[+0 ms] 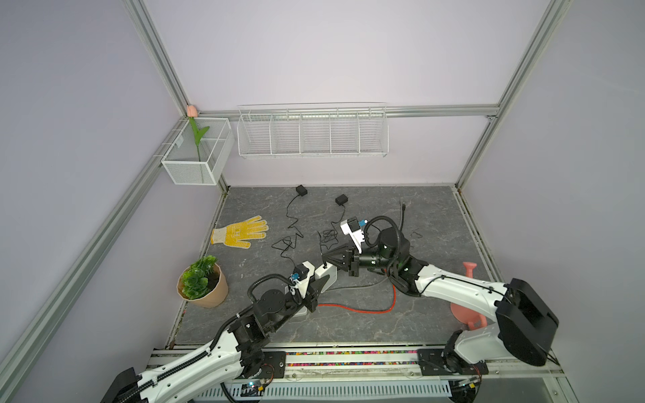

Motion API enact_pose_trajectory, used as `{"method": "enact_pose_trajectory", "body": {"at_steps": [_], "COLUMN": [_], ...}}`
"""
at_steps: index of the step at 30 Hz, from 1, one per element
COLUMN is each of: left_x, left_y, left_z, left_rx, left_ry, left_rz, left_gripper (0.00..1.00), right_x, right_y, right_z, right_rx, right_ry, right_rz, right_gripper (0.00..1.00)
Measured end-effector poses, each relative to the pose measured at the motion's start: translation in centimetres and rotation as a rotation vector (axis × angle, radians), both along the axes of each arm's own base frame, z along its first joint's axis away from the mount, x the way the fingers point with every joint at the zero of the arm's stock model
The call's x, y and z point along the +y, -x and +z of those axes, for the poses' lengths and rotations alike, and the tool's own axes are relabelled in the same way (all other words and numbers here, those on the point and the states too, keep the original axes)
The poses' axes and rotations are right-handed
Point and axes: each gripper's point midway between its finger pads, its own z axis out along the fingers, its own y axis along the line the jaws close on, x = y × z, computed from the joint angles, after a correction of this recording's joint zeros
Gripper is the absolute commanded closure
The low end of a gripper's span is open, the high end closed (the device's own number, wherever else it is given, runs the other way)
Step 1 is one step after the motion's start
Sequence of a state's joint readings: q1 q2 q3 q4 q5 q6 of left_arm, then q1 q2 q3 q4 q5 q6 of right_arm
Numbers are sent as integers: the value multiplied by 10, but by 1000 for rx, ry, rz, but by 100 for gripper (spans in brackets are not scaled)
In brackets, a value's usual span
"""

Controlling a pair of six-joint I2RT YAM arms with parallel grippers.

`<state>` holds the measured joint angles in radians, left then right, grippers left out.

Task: Insert the plug into the switch port
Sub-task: 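Align the black plug tip into the router port with the right gripper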

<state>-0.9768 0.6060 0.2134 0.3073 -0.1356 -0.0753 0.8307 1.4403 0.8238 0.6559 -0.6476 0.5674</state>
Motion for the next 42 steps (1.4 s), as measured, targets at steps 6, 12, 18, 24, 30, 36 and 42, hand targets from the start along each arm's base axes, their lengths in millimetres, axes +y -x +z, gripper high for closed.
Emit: {"method": "enact_pose_trajectory", "body": {"at_steps": [6,12,18,24,30,36,42], "left_x": [0,1,1,2,2,2,4], "left_y": [-1,0,-1,-2,-4,-3,-4], "left_z": [-3,-6,-7,-5,-2,-5,-3], "left_rx": [17,37,52,57,61,75,79], "left_ry": [-6,-5,1,11,18,15,28], "left_rz": [6,8,11,24,31,33,40], "left_gripper": [100,100,100,100,100,100,100], "right_x": [2,3,5,8,10,9,9], "right_y": [2,-5,-9,-9,-9,-10,-12], "right_z": [-2,3,1,-4,-5,-11,-12], "right_rx": [-5,-29,-38,-41,-48,-53,-62], "right_ry": [-1,-19,-20,-10,-9,-4,-7], "right_rz": [-11,-59,-84,-98,-111,-125,-136], "right_gripper": [93,93,93,93,93,93,93]}}
